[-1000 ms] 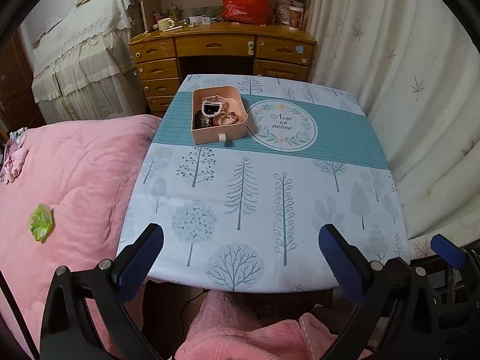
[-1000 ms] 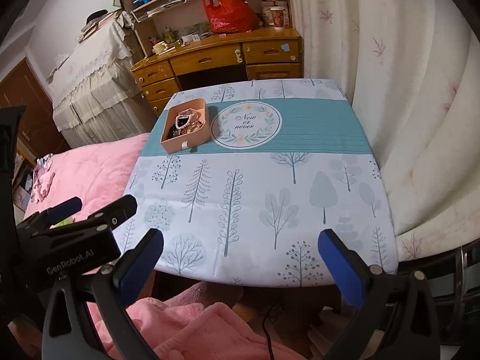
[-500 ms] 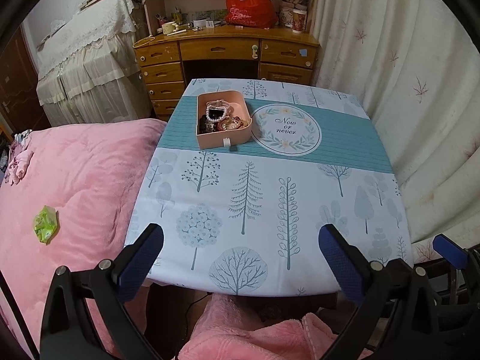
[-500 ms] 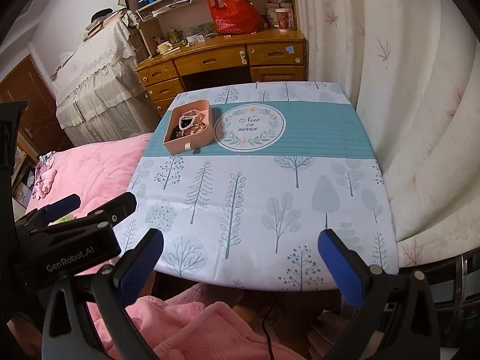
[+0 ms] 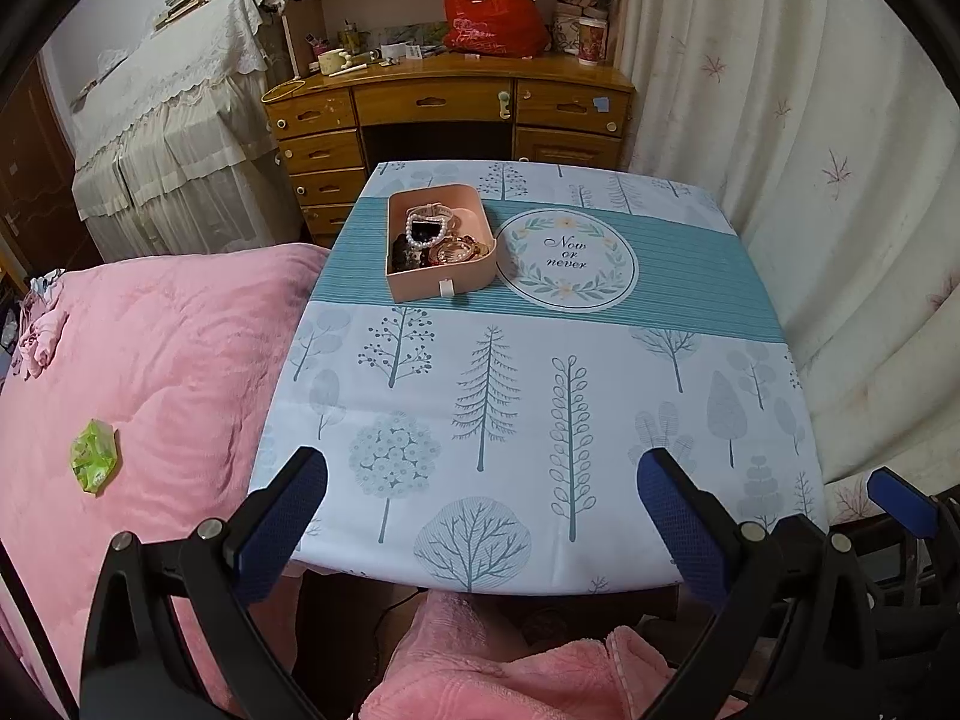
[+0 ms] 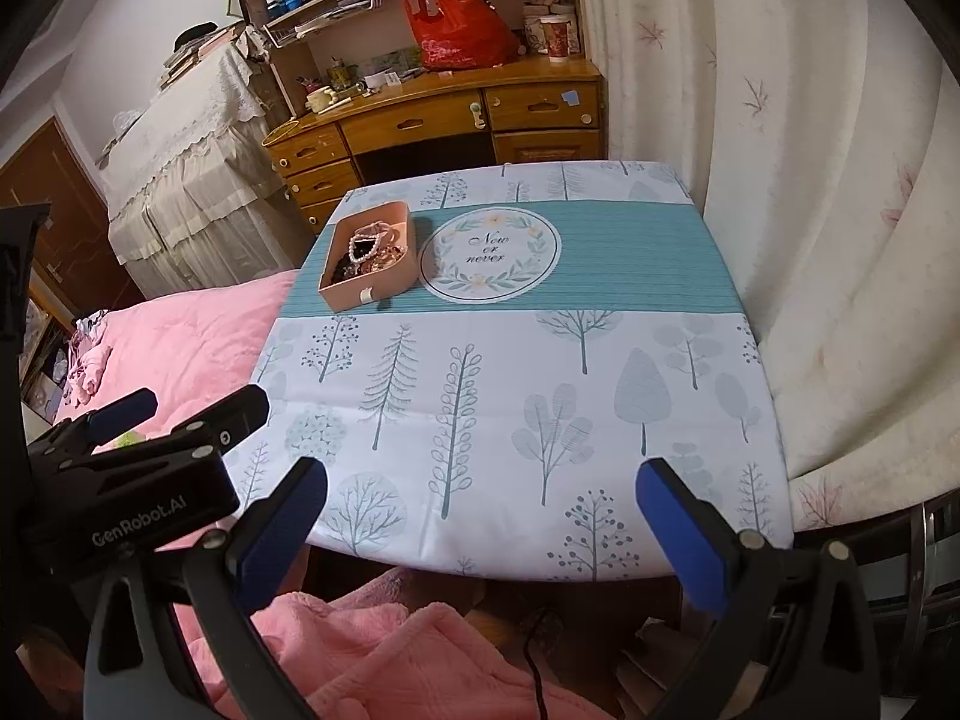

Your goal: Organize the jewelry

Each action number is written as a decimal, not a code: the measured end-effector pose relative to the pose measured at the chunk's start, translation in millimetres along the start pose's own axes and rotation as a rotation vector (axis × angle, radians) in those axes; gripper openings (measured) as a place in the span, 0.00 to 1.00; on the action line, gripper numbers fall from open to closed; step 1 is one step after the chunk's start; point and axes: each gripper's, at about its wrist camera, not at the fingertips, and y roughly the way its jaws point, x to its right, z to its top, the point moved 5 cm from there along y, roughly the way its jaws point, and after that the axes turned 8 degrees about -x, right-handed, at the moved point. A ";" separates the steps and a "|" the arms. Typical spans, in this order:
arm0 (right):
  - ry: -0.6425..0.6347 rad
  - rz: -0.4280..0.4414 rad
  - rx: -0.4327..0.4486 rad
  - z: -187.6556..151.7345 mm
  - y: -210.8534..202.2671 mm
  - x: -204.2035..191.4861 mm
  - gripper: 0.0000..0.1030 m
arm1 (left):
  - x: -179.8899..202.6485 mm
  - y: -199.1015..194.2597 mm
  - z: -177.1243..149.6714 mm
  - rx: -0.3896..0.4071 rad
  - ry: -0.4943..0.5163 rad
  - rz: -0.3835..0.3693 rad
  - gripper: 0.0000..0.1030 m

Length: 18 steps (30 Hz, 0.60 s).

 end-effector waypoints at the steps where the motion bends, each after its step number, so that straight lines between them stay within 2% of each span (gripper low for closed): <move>1: 0.001 0.000 -0.001 0.4 0.0 0.9 1.00 | -0.3 0.0 0.0 0.000 0.000 0.000 0.99; 18: 0.041 0.015 -0.024 -1.9 8.8 14.7 1.00 | 11.2 2.6 -1.8 -0.011 0.029 0.019 0.99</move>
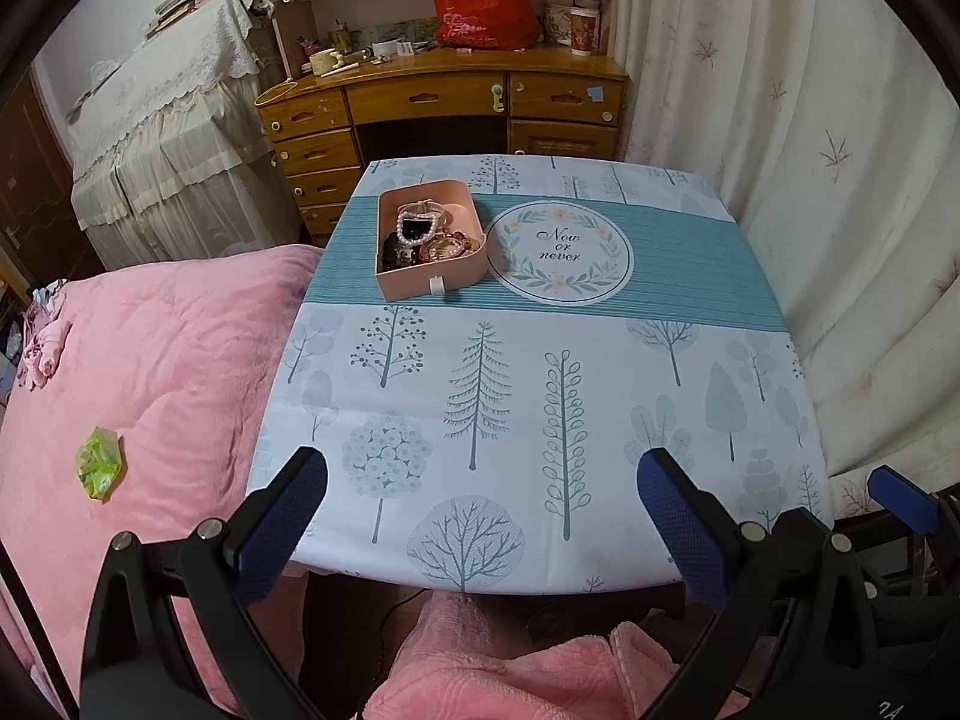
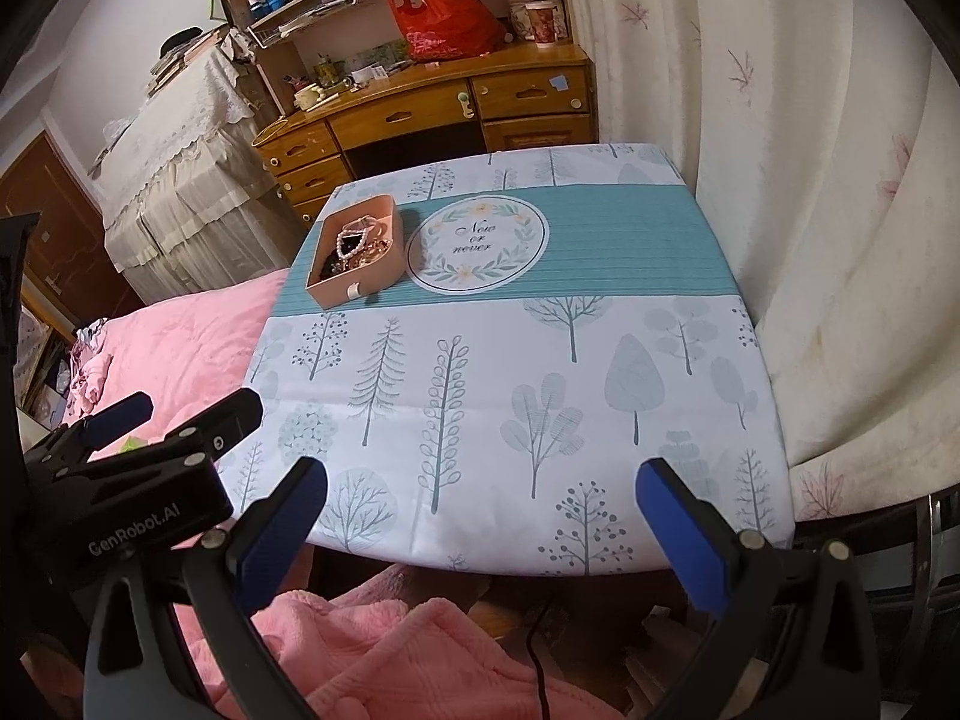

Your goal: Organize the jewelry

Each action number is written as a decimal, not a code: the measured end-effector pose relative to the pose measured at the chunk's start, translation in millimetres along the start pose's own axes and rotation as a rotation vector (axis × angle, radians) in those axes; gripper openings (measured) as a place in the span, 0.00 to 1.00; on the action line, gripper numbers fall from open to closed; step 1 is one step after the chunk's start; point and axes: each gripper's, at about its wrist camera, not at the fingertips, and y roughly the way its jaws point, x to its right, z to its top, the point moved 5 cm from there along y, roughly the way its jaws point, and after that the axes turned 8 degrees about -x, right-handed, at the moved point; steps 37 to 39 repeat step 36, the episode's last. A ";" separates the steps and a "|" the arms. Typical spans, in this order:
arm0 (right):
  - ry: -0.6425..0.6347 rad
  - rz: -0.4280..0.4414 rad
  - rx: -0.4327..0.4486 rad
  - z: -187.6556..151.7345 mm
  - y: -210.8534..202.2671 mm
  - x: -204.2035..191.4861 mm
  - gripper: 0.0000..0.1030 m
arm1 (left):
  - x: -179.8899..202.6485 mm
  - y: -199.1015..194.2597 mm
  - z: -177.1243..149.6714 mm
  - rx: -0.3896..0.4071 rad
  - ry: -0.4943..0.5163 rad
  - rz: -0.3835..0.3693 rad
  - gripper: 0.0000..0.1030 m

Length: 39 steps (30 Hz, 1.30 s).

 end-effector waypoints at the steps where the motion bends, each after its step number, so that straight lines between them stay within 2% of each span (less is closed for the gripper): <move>1: 0.003 0.002 0.000 0.2 0.1 1.0 1.00 | 1.4 0.1 1.0 -0.001 0.003 0.001 0.99; 27: 0.104 0.019 -0.031 14.1 14.4 38.3 1.00 | 30.8 12.1 22.5 -0.007 0.068 0.012 0.99; 39: 0.151 0.026 -0.048 17.5 23.2 50.4 1.00 | 40.4 23.1 29.3 -0.030 0.098 -0.026 0.99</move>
